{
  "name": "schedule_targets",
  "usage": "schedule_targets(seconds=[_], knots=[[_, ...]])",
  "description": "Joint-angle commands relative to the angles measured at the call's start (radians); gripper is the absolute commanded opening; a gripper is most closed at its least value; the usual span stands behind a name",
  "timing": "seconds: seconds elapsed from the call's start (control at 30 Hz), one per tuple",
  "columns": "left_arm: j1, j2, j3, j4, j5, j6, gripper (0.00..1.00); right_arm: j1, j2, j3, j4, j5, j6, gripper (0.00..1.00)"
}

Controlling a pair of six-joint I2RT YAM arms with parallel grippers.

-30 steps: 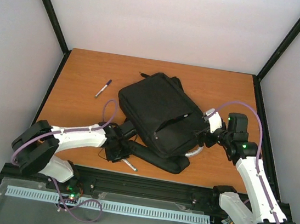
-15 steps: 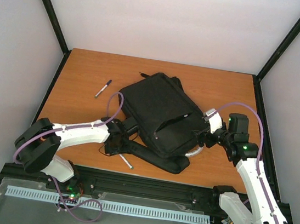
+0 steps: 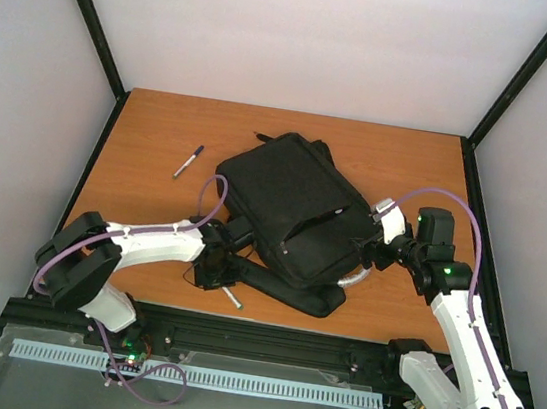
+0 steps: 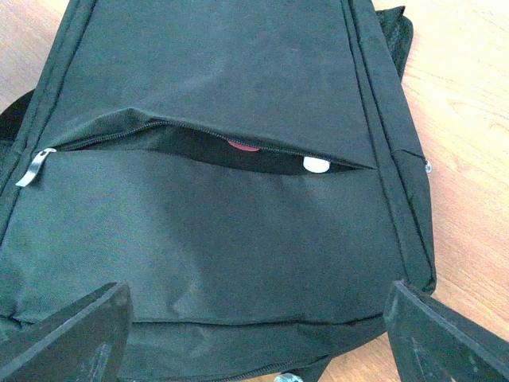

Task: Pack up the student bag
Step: Pick up the stationery from the center of the board.

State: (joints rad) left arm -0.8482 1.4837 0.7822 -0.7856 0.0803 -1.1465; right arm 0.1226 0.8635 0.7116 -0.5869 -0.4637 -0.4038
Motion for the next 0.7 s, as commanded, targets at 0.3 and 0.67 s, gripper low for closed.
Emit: schedule_targets(seconds=[0.3, 0.67], knots=[[-0.002, 0.096, 0.013, 0.021, -0.113, -0.011, 0.24, -0.006, -0.027, 0.001, -0.002, -0.035, -0.015, 0.88], [0.001, 0.011, 0.072, -0.014, -0.177, 0.161, 0.10, -0.006, -0.014, 0.001, 0.012, -0.021, -0.002, 0.85]])
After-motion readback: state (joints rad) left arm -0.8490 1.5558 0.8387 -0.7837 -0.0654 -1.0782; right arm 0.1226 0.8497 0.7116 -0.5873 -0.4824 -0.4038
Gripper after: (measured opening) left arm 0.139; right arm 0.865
